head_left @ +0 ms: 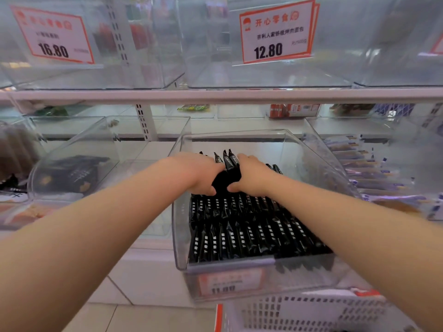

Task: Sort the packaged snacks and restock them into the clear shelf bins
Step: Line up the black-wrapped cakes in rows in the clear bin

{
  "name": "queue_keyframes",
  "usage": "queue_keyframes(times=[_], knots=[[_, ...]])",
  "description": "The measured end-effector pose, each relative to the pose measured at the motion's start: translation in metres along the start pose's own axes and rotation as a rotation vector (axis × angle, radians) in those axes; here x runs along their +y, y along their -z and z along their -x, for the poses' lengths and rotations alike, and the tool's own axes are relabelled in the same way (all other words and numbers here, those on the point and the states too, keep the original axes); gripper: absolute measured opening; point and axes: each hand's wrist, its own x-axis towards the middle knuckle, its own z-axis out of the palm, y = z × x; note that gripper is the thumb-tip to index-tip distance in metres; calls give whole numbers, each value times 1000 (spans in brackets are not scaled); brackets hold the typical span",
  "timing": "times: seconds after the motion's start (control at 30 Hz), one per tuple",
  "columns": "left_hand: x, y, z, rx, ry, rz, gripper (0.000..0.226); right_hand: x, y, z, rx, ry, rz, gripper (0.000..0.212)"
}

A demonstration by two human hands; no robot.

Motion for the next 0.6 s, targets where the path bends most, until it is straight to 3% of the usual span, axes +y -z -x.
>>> queue_keyframes(times=[0.17, 0.27, 0.37, 0.47, 0.6], knots=[[29, 10, 45, 265, -107, 13, 36, 10, 42, 72, 20, 200, -24, 36], [63, 14, 80, 477, -218, -44, 29, 29, 64, 136, 32, 293, -205, 15], [110, 10, 113, 597, -383, 55, 29, 58, 70, 199, 5, 330, -361, 9], [164, -7, 117, 513, -548, 48, 29, 99, 52, 238, -86, 285, -382, 12], [234, -44, 79, 224, -587, 69, 28, 169, 13, 256, -228, 77, -265, 13]])
